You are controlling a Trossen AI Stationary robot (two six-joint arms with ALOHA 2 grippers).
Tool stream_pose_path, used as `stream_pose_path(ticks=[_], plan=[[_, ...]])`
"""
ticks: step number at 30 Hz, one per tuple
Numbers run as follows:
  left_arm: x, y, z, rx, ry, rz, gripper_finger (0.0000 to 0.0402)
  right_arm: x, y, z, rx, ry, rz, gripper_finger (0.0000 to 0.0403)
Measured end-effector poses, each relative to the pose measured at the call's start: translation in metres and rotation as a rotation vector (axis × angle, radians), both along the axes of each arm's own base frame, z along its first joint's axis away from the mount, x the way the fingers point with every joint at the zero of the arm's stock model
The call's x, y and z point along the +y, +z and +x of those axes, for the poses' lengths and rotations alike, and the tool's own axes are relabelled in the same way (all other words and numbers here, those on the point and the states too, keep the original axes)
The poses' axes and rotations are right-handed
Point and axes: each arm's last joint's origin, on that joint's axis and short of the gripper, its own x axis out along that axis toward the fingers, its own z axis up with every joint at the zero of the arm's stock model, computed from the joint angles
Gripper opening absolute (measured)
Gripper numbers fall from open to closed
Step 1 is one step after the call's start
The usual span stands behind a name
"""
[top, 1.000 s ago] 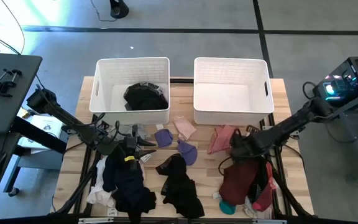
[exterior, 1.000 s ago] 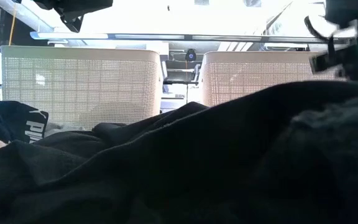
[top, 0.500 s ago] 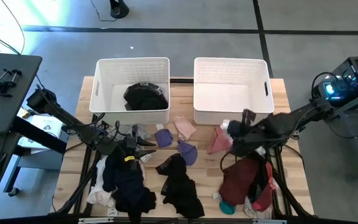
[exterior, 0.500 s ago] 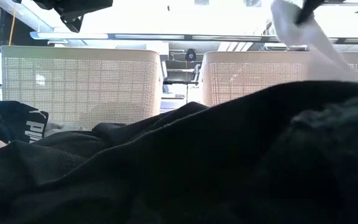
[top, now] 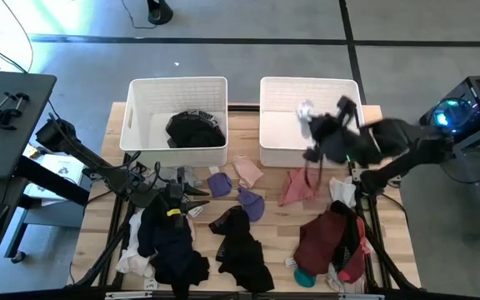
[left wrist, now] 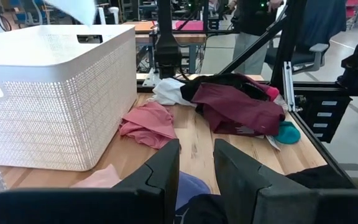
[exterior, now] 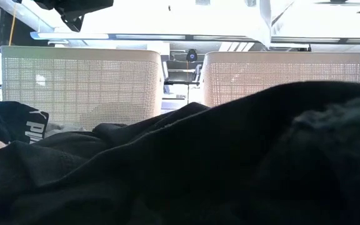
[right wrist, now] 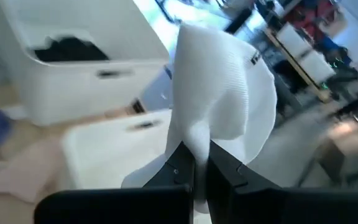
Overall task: Sort clothes
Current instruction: Put the white sock into the right white laundry bin, then put the pink underwear into the right white laundry bin
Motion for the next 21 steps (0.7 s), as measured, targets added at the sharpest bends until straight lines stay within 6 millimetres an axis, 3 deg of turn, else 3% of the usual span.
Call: stream_pose_path(ticks=[4, 10, 16, 21], plan=[[0.000, 0.000, 0.000, 0.001, -0.002, 0.016, 0.0087, -0.042, -0.011, 0.004, 0.073, -0.047, 0.138, 0.0004], [0.000, 0.000, 0.000, 0.002, -0.002, 0.018, 0.0087, -0.089, -0.052, 0.004, 0.196, -0.165, 0.285, 0.0015], [0.000, 0.000, 0.000, 0.002, -0.003, 0.017, 0.0087, -0.112, -0.085, -0.002, 0.268, -0.257, 0.398, 0.0091], [0.000, 0.000, 0.000, 0.002, -0.002, 0.018, 0.0087, -0.118, -0.085, -0.008, 0.286, -0.321, 0.389, 0.0156]])
